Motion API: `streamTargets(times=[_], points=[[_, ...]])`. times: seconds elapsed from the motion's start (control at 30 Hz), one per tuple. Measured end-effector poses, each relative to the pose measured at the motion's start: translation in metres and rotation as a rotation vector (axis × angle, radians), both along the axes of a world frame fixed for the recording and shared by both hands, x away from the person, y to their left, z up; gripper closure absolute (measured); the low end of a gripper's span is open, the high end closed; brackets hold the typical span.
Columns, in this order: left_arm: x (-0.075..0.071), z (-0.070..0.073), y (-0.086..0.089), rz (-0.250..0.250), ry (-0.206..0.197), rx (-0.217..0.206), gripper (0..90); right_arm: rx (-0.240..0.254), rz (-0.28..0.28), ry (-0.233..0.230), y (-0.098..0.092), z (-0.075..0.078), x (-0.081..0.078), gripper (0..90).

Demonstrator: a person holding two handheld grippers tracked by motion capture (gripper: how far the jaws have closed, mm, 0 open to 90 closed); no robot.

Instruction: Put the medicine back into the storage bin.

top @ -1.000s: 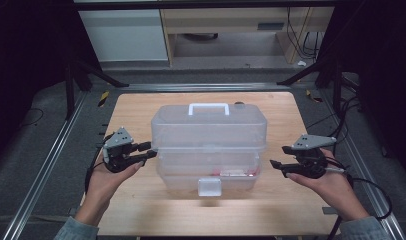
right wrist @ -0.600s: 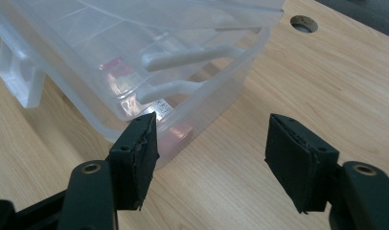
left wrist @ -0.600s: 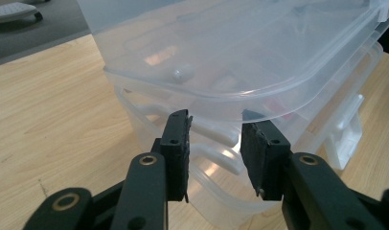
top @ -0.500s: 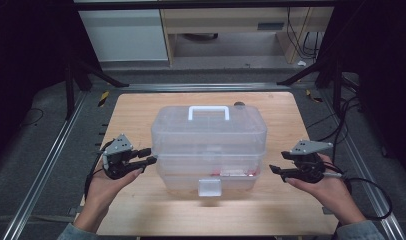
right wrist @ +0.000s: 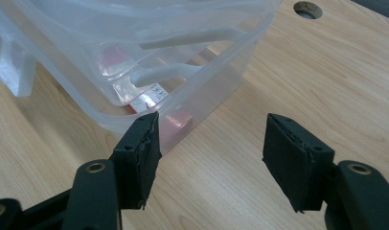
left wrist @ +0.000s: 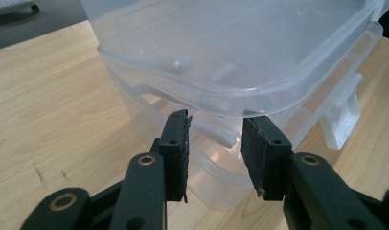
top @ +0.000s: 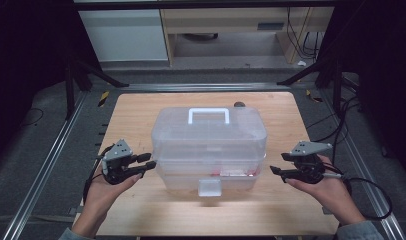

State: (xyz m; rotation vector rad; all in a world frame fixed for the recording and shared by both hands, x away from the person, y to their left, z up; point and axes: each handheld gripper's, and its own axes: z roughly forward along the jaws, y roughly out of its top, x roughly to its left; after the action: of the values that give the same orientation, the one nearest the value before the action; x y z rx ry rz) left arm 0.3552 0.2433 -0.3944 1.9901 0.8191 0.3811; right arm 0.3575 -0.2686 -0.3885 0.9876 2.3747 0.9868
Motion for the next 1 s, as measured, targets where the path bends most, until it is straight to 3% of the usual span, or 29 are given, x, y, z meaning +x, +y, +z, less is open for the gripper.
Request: streamTargets(times=[0.13,0.33,0.4,0.53,0.73,0.8,0.9,1.0], points=[[-0.002,-0.004,0.004,0.017,0.005,0.001,61.4,0.000,0.002,0.007,0.001,-0.001,0.001,38.1],[-0.002,-0.010,0.009,0.040,0.008,0.058,55.0,-0.002,-0.009,-0.004,0.001,-0.002,0.002,38.1],[-0.003,-0.012,0.015,0.085,-0.008,0.070,52.6,0.000,-0.016,-0.004,0.001,-0.002,0.003,37.6],[0.000,-0.013,0.022,0.130,-0.008,0.097,41.4,-0.001,-0.021,-0.003,0.002,-0.003,0.004,36.6],[0.005,-0.015,0.030,0.189,0.010,0.101,24.6,-0.001,-0.035,0.001,0.003,-0.005,0.006,34.4],[0.006,-0.015,0.031,0.192,0.014,0.099,20.9,0.000,-0.037,0.001,0.003,-0.005,0.006,33.9],[0.013,-0.014,0.036,0.231,0.007,0.149,17.8,0.000,-0.050,0.001,0.002,-0.006,0.008,32.8],[0.016,-0.014,0.037,0.241,0.007,0.157,15.0,0.001,-0.059,0.000,0.001,-0.006,0.009,31.5]])
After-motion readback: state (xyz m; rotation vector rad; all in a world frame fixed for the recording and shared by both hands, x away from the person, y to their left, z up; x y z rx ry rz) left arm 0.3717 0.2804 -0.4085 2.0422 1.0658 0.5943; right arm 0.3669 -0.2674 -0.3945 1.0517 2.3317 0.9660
